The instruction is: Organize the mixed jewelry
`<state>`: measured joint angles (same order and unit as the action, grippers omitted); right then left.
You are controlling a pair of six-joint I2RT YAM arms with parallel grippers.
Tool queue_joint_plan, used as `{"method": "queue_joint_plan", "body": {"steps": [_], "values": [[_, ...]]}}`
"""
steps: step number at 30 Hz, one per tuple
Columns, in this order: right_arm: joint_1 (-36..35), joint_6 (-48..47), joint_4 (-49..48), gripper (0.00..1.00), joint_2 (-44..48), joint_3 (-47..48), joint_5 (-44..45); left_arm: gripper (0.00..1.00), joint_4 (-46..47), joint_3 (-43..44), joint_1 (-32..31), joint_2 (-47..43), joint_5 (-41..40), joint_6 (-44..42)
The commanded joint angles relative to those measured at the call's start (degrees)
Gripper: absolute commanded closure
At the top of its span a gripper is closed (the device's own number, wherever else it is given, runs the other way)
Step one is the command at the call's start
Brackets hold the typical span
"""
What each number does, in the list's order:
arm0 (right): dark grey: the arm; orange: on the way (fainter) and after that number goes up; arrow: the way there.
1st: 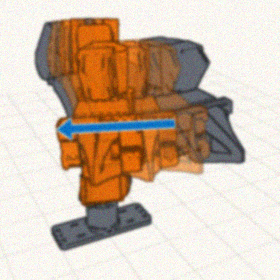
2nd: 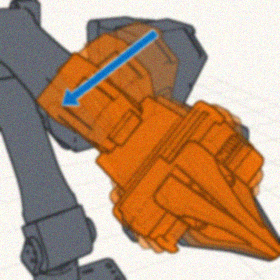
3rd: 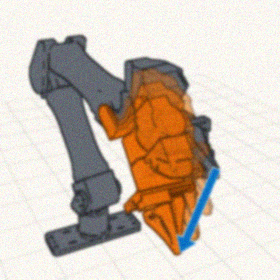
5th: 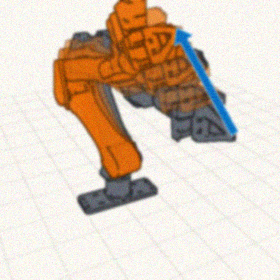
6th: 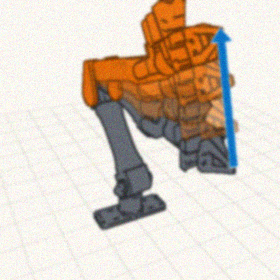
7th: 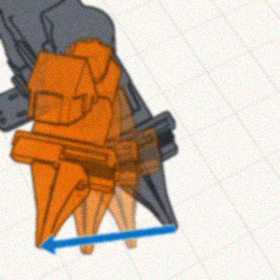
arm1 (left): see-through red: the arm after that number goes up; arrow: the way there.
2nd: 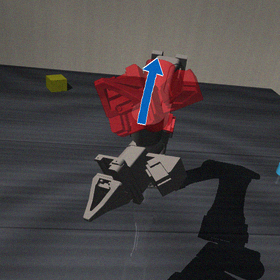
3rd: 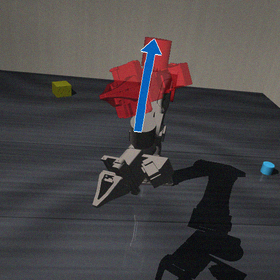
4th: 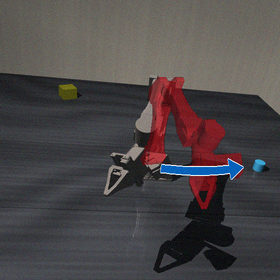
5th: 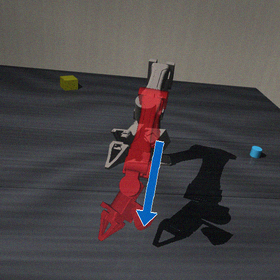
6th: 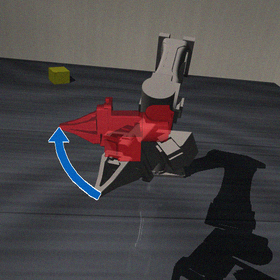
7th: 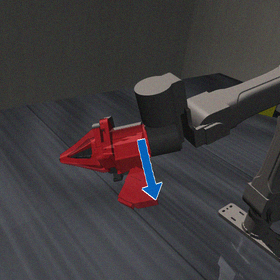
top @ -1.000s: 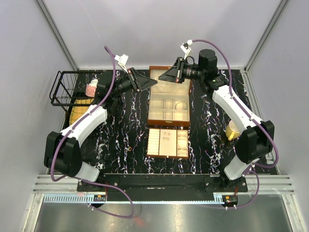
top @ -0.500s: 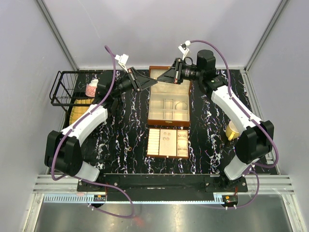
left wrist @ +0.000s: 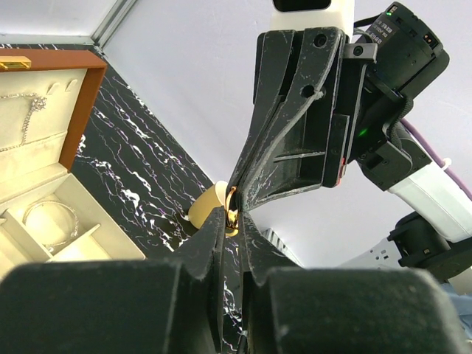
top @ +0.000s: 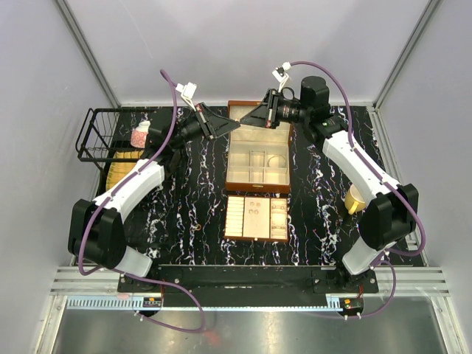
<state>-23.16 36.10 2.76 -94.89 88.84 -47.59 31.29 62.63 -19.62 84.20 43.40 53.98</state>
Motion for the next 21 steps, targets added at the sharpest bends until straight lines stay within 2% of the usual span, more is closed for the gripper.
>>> {"method": "queue_joint_plan", "body": {"steps": [1, 4, 6, 8, 14, 20, 21], "values": [[-0.6, -1.3, -1.8, 1.00, 0.8, -0.5, -0.4, 1.00, 1.8, 2.4, -0.1, -0.4, 0.7, -0.7], [-0.7, -2.1, -1.8, 0.97, 1.2, -0.9, -0.6, 1.00, 0.1, 3.2, 0.0, -0.2, 0.9, -1.8], [-0.6, -2.7, -1.5, 0.91, 1.6, -0.9, -0.7, 1.00, -2.0, 3.9, -0.1, -0.2, 0.9, -4.6], [-0.7, -4.0, -0.7, 0.78, 2.3, -0.7, -0.7, 1.00, -6.5, 5.0, -0.1, -0.2, 0.7, -6.8], [-0.6, -8.1, 3.0, 0.61, 5.3, -0.3, 0.6, 1.00, -14.5, 6.0, 0.0, -1.0, 1.0, -15.0], [0.7, -11.0, 6.7, 0.55, 8.6, 0.3, 1.6, 1.00, -30.7, 10.0, 0.2, -1.1, 1.0, -29.3], [1.8, -11.2, 7.2, 0.55, 8.9, 0.6, 2.1, 1.00, -33.5, 10.7, 0.2, -1.0, 1.0, -34.7]]}}
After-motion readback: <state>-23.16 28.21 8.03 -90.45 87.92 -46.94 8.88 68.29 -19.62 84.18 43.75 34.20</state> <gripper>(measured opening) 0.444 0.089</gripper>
